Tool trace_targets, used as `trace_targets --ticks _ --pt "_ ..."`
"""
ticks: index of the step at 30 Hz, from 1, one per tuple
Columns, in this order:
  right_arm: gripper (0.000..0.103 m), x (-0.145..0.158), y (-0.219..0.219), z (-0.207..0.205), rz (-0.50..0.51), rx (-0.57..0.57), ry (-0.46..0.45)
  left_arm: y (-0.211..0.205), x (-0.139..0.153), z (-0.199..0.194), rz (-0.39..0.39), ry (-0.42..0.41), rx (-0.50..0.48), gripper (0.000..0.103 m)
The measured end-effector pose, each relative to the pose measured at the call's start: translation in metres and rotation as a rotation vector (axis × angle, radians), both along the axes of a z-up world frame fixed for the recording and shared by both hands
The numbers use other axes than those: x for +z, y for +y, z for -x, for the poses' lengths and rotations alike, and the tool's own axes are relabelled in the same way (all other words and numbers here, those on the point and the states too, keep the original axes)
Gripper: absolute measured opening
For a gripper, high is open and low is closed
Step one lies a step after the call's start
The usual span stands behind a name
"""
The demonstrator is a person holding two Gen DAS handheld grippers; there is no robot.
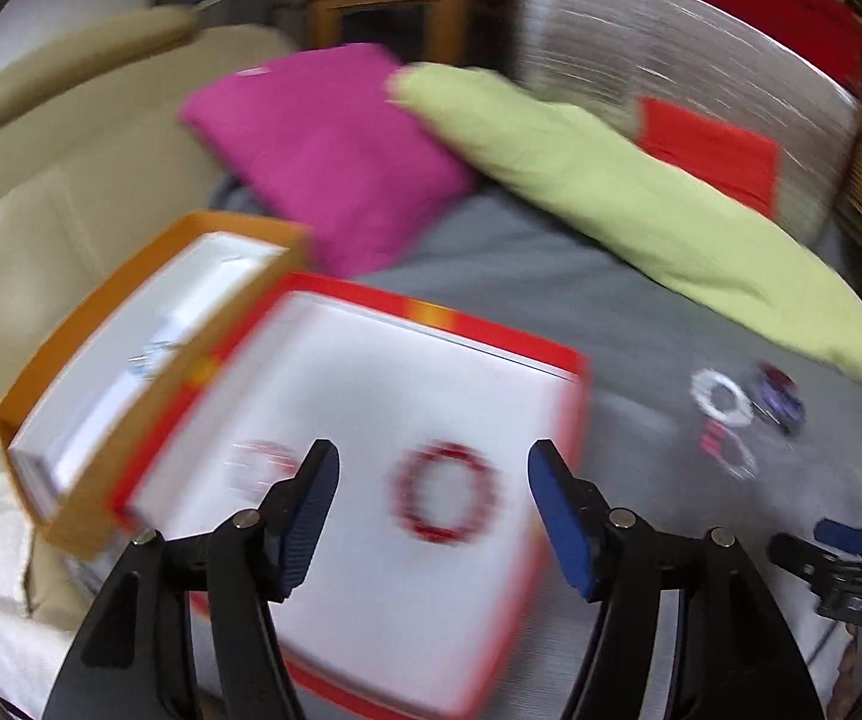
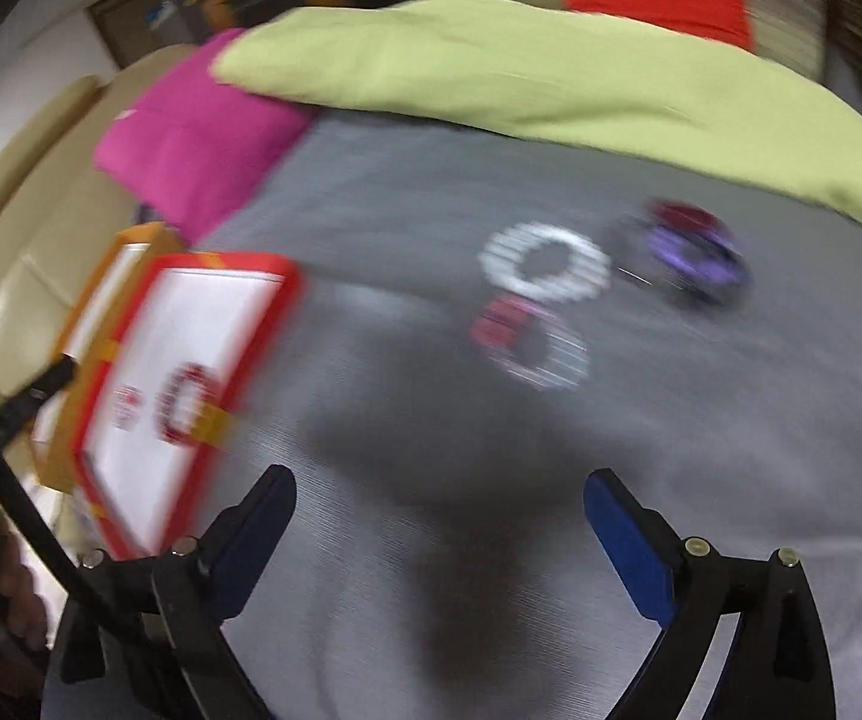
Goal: Organize jewelry
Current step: 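Move both open grippers back over the remaining jewelry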
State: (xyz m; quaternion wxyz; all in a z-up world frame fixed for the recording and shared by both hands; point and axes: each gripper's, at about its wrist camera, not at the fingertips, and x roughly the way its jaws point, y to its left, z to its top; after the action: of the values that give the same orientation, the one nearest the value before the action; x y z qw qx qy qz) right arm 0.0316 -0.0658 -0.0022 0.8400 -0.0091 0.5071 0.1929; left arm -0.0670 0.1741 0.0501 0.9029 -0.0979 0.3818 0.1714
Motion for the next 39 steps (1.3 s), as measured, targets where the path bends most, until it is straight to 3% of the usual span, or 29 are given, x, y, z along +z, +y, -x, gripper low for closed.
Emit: trace_targets --ticks 7,11,14,18,22,28,34,39 --pt "0.098 -0.023 -0.071 0.004 0.197 -0.108 -0.038 -0.115 -0.044 -0.041 -0.024 0.112 -0.221 0.067" --pt "0.102 -0.037 -0.089 0.001 0.242 -0.148 -0.038 -0.139 -0.070 -0.056 -0.044 0.172 -0.244 0.067" --pt "0.103 -0.044 -0.095 -0.001 0.212 -0.170 -0.045 -0.132 -0.087 -0.062 -0.030 0.220 -0.222 0.068" --pt "0.103 -0.047 -0.096 0.004 0.189 -0.211 -0.096 -0.122 -0.094 -0.061 -0.007 0.212 -0.167 0.093" --pt "0.103 -0.047 -0.101 0.009 0.156 -0.239 -0.106 -0.122 -0.098 -0.063 0.010 0.210 -0.169 0.097" --pt "0.103 -0.046 -0.101 0.035 0.120 -0.253 -0.217 -0.120 -0.097 -0.063 0.030 0.206 -0.173 0.098" --pt "0.103 -0.039 -0.088 0.035 0.197 -0.185 -0.144 -0.115 -0.098 -0.059 0.027 0.215 -0.187 0.101" --pt "0.103 -0.040 -0.093 0.031 0.164 -0.211 -0.068 -0.115 -0.097 -0.057 0.031 0.229 -0.187 0.103"
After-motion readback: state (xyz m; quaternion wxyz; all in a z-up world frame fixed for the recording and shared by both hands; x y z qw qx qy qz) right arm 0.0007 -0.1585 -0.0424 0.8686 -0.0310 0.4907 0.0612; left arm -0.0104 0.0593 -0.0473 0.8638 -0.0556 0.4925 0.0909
